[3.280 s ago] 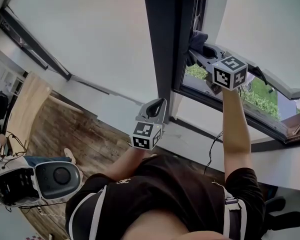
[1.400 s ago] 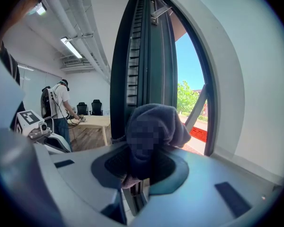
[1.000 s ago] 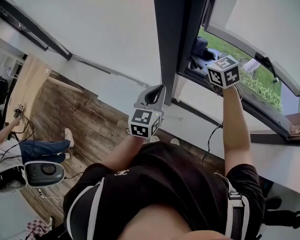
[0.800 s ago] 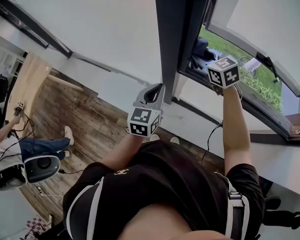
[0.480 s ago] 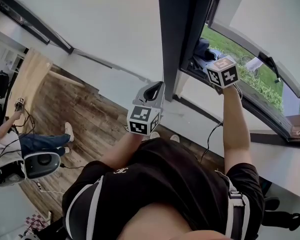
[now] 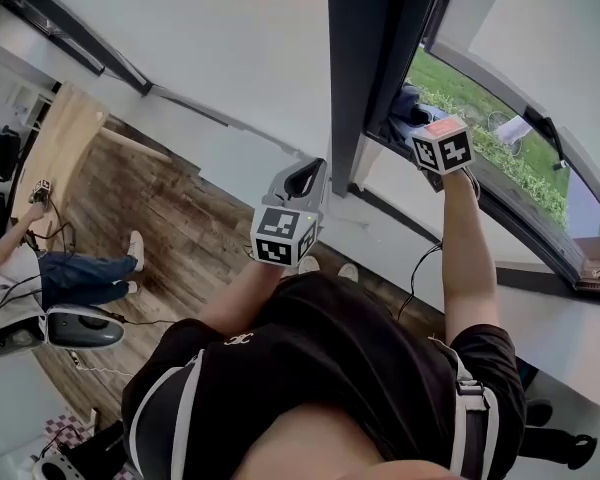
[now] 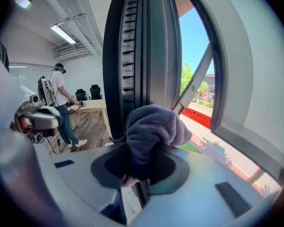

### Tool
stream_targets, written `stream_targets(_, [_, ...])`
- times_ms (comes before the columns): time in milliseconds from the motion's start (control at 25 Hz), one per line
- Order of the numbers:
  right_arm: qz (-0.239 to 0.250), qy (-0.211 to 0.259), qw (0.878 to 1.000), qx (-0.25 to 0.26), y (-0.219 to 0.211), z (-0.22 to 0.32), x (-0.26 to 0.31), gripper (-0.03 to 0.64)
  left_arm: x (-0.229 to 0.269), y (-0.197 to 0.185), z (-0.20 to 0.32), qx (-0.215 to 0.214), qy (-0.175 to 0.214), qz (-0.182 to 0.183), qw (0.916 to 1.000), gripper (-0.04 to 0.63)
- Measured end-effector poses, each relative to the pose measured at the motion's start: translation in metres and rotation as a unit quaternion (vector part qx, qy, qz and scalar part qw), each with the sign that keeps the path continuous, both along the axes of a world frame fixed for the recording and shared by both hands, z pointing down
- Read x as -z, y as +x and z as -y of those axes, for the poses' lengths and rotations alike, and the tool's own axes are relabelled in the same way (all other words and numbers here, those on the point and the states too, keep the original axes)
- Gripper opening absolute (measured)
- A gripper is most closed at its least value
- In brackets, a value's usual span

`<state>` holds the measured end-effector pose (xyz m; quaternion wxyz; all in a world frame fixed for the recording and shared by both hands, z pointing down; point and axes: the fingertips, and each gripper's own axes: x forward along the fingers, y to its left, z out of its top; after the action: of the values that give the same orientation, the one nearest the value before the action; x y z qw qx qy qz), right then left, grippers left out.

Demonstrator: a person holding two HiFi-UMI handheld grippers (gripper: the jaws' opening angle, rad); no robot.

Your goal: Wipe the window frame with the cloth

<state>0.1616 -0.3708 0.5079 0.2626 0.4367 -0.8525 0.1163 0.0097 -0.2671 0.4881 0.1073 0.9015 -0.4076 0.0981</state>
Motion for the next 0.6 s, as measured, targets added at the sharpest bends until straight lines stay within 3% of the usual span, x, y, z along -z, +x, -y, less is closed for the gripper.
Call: stream_targets(600, [-0.053, -0.016, 0.998, 0.011, -0.004, -0.001, -0.027, 0.095, -0.002, -0.014, -0.012, 0.016, -0.001, 0.013, 0.9998, 0.009])
